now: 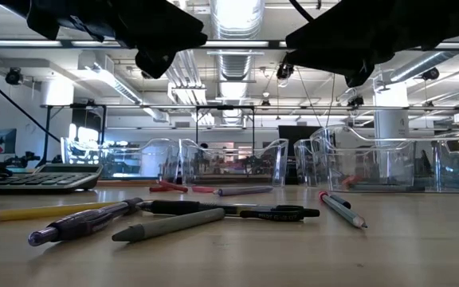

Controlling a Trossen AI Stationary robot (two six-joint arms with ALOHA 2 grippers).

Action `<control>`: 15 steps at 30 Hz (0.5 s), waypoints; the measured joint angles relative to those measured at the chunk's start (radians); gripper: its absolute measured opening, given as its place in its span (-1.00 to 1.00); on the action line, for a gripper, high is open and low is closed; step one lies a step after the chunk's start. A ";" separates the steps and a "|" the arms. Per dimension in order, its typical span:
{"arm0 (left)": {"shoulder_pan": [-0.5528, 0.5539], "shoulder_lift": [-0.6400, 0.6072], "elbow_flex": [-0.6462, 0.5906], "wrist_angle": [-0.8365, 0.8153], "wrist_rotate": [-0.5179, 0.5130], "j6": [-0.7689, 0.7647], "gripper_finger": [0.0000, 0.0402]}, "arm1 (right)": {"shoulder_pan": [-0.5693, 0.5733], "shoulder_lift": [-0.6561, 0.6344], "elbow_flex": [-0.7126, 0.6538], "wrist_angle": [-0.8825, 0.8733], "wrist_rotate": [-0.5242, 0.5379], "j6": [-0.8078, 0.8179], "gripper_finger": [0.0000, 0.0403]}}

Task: Sort crayons/erasers/pens/pencils in bins
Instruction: Put the red crayon into the bottom transparent bin

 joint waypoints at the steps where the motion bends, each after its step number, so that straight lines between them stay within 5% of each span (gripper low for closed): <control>1: 0.002 0.000 0.002 0.000 -0.003 0.021 -0.58 | 0.000 0.000 0.000 0.000 0.000 0.000 -0.13; 15: 0.023 0.000 0.010 0.061 -0.076 0.131 -0.58 | 0.003 0.000 0.000 0.000 -0.003 0.055 -0.13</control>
